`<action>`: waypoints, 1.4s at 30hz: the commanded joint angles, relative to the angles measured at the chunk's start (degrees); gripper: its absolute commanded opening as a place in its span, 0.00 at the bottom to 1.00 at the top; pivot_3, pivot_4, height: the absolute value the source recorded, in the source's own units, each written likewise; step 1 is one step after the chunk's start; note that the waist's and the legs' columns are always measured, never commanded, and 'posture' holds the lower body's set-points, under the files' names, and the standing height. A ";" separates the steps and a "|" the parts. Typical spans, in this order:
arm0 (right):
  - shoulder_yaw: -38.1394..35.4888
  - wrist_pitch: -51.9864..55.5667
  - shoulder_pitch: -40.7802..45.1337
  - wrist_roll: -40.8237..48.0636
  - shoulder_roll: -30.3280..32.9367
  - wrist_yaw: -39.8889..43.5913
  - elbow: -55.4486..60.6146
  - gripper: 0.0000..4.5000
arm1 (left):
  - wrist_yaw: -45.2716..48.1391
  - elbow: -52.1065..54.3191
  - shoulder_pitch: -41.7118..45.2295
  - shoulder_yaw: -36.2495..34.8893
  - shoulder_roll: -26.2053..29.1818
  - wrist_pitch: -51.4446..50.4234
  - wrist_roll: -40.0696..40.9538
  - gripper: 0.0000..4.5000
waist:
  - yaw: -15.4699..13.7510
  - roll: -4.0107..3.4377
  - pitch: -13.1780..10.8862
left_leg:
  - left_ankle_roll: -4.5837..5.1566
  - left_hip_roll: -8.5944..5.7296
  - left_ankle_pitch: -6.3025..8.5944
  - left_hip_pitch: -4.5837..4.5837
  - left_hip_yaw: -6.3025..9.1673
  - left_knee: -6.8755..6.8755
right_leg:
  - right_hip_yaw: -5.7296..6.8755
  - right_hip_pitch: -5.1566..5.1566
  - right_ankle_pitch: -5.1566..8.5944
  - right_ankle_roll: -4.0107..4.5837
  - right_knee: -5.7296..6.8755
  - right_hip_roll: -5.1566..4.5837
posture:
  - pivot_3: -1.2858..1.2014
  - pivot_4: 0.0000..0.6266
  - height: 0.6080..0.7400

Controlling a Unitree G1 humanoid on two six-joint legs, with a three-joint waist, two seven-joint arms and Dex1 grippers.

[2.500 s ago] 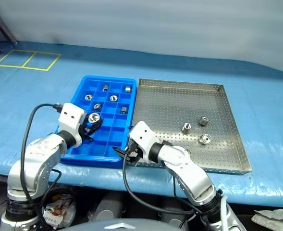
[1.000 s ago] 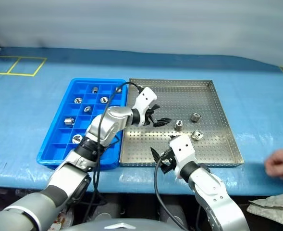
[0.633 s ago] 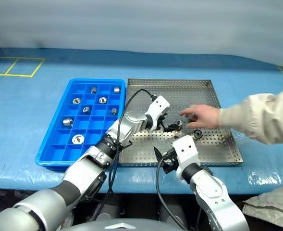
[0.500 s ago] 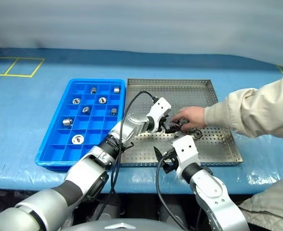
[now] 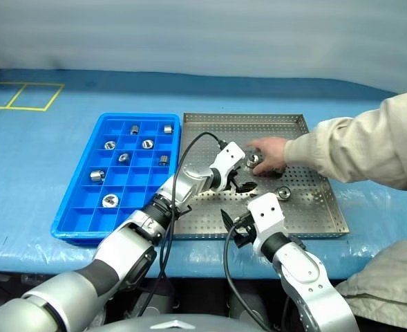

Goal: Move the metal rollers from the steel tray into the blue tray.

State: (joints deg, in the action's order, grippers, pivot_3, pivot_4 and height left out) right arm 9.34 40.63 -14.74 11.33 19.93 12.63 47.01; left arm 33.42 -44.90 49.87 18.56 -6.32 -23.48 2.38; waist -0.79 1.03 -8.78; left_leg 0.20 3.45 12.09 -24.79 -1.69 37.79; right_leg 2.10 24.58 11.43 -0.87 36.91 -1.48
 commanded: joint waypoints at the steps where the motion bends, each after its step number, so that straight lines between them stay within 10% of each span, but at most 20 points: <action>1: 0.03 -0.64 0.54 -0.20 0.12 0.28 1.09 1.00 | 0.36 2.35 0.18 -0.60 -0.55 0.48 -0.58 0.99 | -0.04 0.00 0.00 | 0.00 0.00 0.00 0.00 0.00 0.00 | 0.00 0.00 0.00 0.00 0.00 0.00 | 0.52 0.24 1.00; 10: 0.24 -0.66 0.54 -0.36 0.05 0.06 1.31 1.00 | 1.67 8.11 5.68 -4.57 -1.44 -4.51 2.87 0.99 | -0.04 0.00 0.00 | 0.00 0.00 0.00 -0.01 0.00 0.02 | 0.00 0.00 0.00 0.00 0.01 0.00 | 0.52 0.24 1.00; 30: 1.05 -1.81 1.33 -5.25 -6.73 -7.52 1.42 1.00 | -16.28 -21.90 16.21 -12.65 -9.00 21.94 1.07 0.99 | 2.35 0.01 0.00 | 0.05 -0.02 0.03 0.00 -0.07 0.04 | -0.06 0.00 -0.04 -0.07 -0.01 -0.02 | 0.46 0.24 1.00; 42: -4.54 3.75 23.93 -11.75 -19.64 -20.45 -20.04 1.00 | -12.26 4.44 6.02 -14.24 -2.60 24.80 5.20 0.99 | 2.30 -0.02 0.02 | 0.06 -0.03 0.02 0.05 -0.18 -0.08 | -0.24 0.02 -0.28 -0.41 0.02 0.00 | 0.52 0.24 1.00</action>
State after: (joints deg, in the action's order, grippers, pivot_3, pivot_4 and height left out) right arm 6.20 44.34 7.22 1.02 0.54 -6.27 28.83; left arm 20.28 -47.31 58.22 4.06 -7.57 2.83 6.87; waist 1.51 1.01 -8.77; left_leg 0.27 3.41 12.11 -24.69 -1.90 37.67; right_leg 1.81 24.59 11.15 -1.30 36.93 -1.47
